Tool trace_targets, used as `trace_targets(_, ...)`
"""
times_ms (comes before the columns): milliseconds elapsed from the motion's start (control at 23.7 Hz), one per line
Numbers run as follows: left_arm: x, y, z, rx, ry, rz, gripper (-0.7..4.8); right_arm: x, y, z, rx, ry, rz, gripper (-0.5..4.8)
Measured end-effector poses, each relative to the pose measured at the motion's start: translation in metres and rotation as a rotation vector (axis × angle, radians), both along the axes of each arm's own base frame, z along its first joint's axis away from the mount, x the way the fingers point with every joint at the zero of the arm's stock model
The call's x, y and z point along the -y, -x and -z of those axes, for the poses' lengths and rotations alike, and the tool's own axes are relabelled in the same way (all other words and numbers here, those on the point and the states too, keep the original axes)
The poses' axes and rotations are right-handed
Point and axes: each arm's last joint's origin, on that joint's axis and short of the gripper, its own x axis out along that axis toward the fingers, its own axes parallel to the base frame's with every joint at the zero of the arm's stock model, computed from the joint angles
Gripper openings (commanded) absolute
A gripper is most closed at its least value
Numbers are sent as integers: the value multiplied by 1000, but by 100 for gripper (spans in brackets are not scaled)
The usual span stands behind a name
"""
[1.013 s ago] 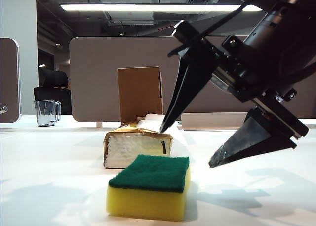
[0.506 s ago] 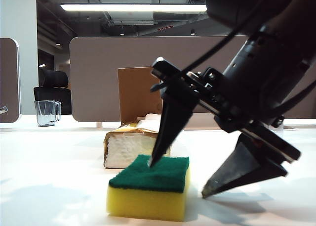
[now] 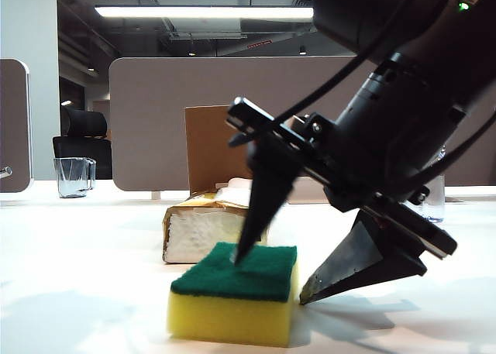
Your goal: Move the sponge from left to right to wipe the table, avoiding obstacles on the table, and finally reaching the bottle of mineral water.
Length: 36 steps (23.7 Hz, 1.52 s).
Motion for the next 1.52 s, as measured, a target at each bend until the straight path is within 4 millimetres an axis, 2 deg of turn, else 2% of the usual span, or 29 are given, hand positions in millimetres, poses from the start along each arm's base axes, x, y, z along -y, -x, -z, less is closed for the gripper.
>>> trace_targets(84, 0, 0, 0, 0, 0, 0, 341, 0, 0, 1, 1, 10, 4, 304)
trace_targets(338, 0, 0, 0, 0, -1, 0, 341, -20, -1, 10, 20, -29, -24, 303)
trace_targets(506, 0, 0, 0, 0, -2, 0, 341, -21, -1, 10, 21, -35, -24, 300)
trace_targets(633, 0, 1, 0, 3, -1, 0, 341, -21, -1, 10, 21, -35, -23, 251)
trace_targets(928, -1, 2, 0, 10, 2, 1, 341, -20, -1, 13, 17, -11, -8, 195)
trace_targets(1055, -1, 2, 0, 10, 2, 1, 341, -19, -1, 13, 17, -7, -6, 138)
trace_targets(1182, -1, 2, 0, 10, 1, 1, 341, -19, 0, 14, 13, 4, 0, 132)
trace_targets(1351, -1, 2, 0, 10, 1, 1, 341, -19, 0, 15, 9, 7, 4, -1)
trace_targets(1519, -1, 2, 0, 10, 1, 0, 340, -18, 0, 15, 8, 12, 1, -9)
